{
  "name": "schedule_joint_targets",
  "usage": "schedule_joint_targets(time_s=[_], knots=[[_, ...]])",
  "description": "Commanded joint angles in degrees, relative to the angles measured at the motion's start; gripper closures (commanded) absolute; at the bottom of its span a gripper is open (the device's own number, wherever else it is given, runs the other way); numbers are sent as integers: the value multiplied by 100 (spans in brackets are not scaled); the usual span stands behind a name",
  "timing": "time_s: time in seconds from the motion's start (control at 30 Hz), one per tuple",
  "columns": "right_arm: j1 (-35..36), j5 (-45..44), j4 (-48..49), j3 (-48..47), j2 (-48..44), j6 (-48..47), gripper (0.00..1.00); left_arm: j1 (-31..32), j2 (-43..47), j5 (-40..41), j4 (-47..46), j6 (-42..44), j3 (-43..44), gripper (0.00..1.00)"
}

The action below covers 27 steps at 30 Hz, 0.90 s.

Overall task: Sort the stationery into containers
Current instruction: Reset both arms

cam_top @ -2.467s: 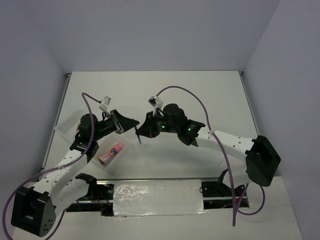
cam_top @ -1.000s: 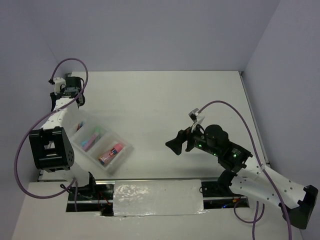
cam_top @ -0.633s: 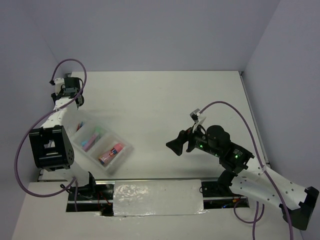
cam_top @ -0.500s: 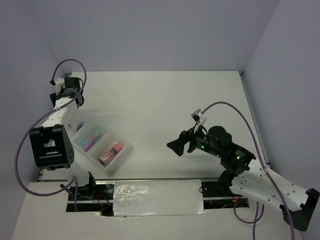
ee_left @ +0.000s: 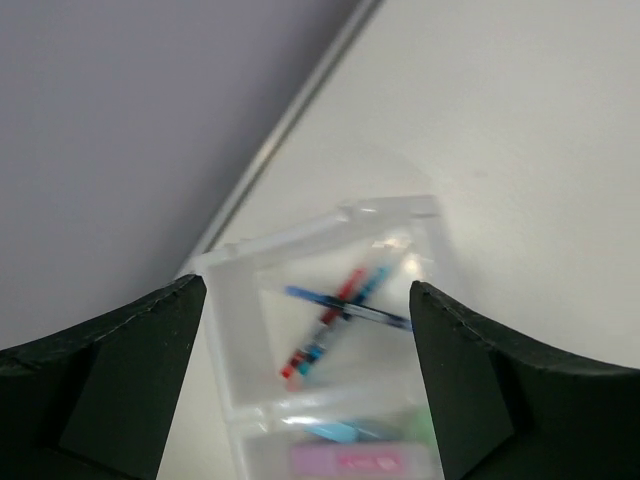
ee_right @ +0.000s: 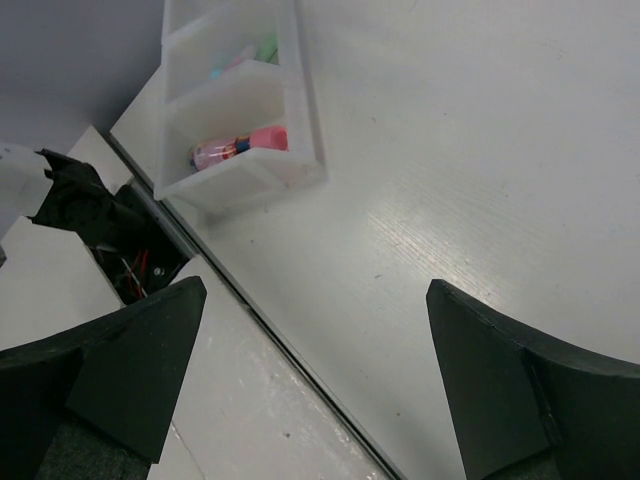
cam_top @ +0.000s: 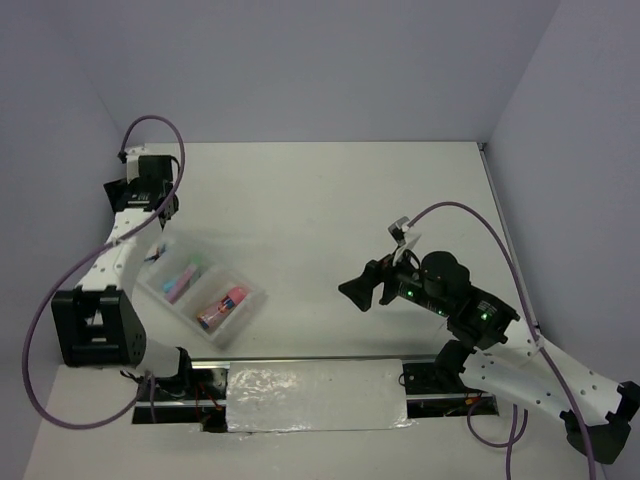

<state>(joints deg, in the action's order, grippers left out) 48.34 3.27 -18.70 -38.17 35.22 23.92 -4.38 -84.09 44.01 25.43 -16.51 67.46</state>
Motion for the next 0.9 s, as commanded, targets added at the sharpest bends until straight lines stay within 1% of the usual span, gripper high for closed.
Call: schedule_joint_targets(time_s=[0.0,0.03,0.07,0.1,0.13,0.17,0.2,0.27,0.3,0.33,0.37,0.43,0.47,0.5,0.57,0.6,0.73,0.77,0.87], knots=[[-8,-151,-229,-427,-103,-159,0,323,1180,-1022,-13,149,48,3],[-8,-229,-387,-602,-129,-195,0,402,1463,-1269,66,87,30,1],[-8,-317,-572,-717,-173,-230,0,560,1753,-1611,67,122,-5,1],[-8,-814,-974,-848,-200,-291,0,631,2409,-1954,102,105,-75,1],[-8,-1080,-1221,-1146,-226,-309,0,736,2737,-2506,198,0,-188,1],[-8,-1378,-1424,-1296,-279,-344,0,754,3358,-2824,260,-45,-259,1],[0,-1895,-1617,-1437,-314,-362,0,755,3634,-3054,356,-158,-347,1],[0,-2294,-2101,-1912,-384,-441,0,763,4179,-3380,883,-264,-514,1],[9,-2644,-2477,-2270,-419,-502,0,763,4695,-3390,1302,-395,-567,1],[0,-2812,-2690,-2447,-437,-511,0,763,4979,-3399,1481,-457,-594,1],[0,-3023,-2866,-2597,-507,-485,0,763,5521,-3382,1648,-589,-611,1],[0,-3488,-3393,-2983,-621,-433,0,755,6043,-3399,1885,-677,-664,1],[9,-3587,-3569,-3090,-683,-363,0,755,6480,-3460,2113,-721,-655,1],[-8,-3648,-3840,-3187,-849,-336,0,755,6650,-3504,2246,-722,-629,1],[-8,-3597,-4027,-3328,-1060,-274,0,755,7097,-3557,2666,-731,-559,1],[-8,-3535,-4132,-3346,-1183,-248,0,789,7178,-3479,2817,-791,-541,1],[0,-3306,-4133,-3083,-1999,-283,0,1245,7828,-3258,3073,-889,-1277,1],[-8,-3271,-4159,-3030,-2097,-318,0,1299,8090,-3171,3082,-1063,-1314,1],[-8,-3157,-4343,-2977,-2335,-266,0,1501,8382,-2882,3249,-1187,-1078,1]])
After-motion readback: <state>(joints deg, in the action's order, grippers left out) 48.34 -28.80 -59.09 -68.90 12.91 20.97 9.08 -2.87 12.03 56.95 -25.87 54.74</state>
